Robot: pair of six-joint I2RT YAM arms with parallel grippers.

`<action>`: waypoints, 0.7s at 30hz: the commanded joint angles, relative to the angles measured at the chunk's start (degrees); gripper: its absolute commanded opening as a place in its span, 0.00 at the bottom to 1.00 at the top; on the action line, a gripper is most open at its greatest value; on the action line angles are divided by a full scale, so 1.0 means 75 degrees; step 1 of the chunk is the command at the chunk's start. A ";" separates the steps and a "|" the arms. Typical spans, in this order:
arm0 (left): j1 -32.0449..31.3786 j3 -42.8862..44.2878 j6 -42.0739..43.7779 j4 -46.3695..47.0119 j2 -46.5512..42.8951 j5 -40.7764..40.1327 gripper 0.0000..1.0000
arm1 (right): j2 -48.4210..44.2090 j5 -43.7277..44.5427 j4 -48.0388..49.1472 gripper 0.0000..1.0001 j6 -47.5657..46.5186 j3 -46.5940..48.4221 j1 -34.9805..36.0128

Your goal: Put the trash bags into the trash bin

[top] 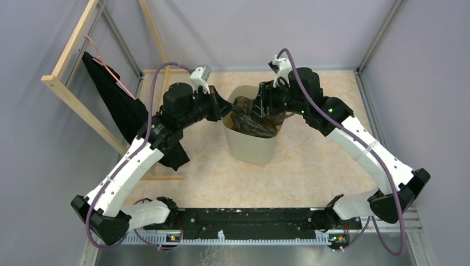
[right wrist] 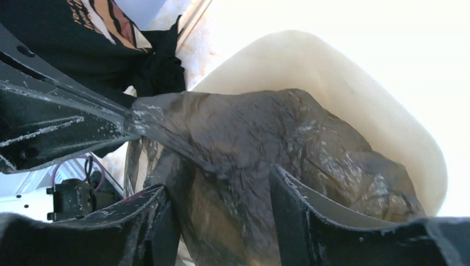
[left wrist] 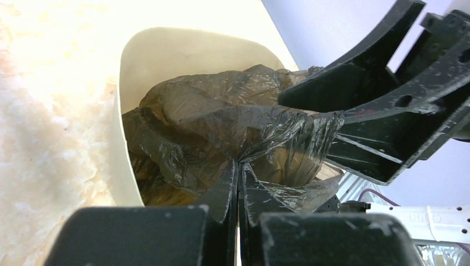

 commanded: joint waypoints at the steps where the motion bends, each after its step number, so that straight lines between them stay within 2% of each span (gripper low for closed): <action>1: 0.0156 -0.0214 -0.0229 0.0296 -0.0193 -0.0234 0.00 | -0.0398 0.0536 -0.1304 0.58 -0.0209 0.0713 0.0041; 6: 0.0294 -0.0429 -0.0406 0.0508 -0.0188 0.0414 0.00 | -0.1055 0.0432 -0.1361 0.73 0.0820 0.0629 0.0040; 9: 0.0376 -0.0302 -0.0347 0.0312 -0.0181 0.0529 0.00 | -0.1340 0.0323 -0.1027 0.91 0.1655 0.0549 0.0042; 11: 0.0421 -0.0224 -0.0340 0.0193 -0.0159 0.0587 0.00 | -0.1565 0.0066 -0.0600 0.98 0.2209 0.0363 0.0038; 14: 0.0460 -0.0181 -0.0306 0.0138 -0.0165 0.0729 0.00 | -0.1862 -0.0811 0.0632 0.98 0.3215 -0.0223 0.0075; 17: 0.0474 -0.0222 -0.0297 0.0217 -0.0245 0.0734 0.00 | -0.1988 -0.1687 0.2798 0.98 0.4723 -0.1581 0.0336; 18: 0.0489 -0.0242 -0.0296 0.0236 -0.0276 0.0722 0.00 | -0.1937 -0.1673 0.3002 0.98 0.4895 -0.1841 0.0401; 21: 0.0506 -0.0319 -0.0295 0.0250 -0.0338 0.0698 0.00 | -0.1855 -0.1135 0.2428 0.98 0.4801 -0.1948 0.0449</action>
